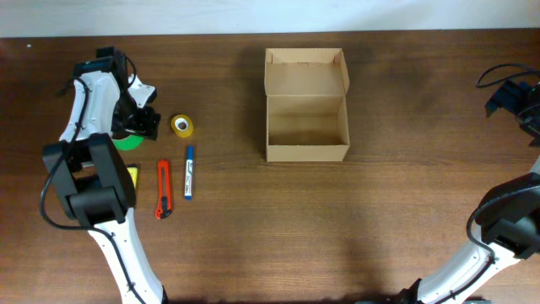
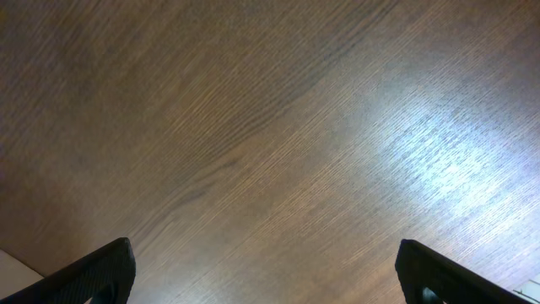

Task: Pack container
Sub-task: 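Lower the left gripper onto the green tape roll and grasp its rim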

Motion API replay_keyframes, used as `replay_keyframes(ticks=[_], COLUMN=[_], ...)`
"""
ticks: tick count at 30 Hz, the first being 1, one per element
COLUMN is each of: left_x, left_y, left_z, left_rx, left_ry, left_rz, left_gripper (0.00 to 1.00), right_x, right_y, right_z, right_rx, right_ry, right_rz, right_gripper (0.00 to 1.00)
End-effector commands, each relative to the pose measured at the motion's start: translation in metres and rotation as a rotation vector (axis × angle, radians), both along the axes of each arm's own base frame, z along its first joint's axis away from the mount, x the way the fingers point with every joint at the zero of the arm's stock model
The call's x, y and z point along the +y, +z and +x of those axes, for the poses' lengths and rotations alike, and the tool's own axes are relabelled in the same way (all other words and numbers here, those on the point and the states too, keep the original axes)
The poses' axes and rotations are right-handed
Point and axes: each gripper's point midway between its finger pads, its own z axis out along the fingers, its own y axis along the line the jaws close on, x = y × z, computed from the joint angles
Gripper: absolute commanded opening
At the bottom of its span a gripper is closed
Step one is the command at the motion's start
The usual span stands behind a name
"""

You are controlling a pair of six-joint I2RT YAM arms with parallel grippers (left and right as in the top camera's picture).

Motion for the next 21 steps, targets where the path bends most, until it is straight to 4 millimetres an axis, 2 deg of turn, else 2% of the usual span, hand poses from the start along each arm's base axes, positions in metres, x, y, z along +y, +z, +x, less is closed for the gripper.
replay_keyframes(ticks=[1,6,14,21], left_x=[0.011,0.018,0.022,0.021], left_y=[-0.003,-0.003,-0.005,-0.005], left_z=[0.001,-0.002,-0.008,-0.009], left_rx=[-0.001,0.002,0.024,0.027], left_ry=[0.050,0.071,0.082,0.081], left_rz=[0.006,0.002,-0.002,-0.007], left_gripper=[0.75,0.64,0.55,0.39], right_x=[0.002,0.002,0.003,0.003], right_y=[0.003,0.003,0.003,0.003], right_z=[-0.002,-0.002,-0.002,-0.002], right_rx=[-0.004,-0.004,-0.003,-0.002], right_ry=[0.007,0.006,0.006,0.006], right_rz=[0.007,0.007,0.008,0.009], right_gripper=[0.99,0.99,0.99,0.99])
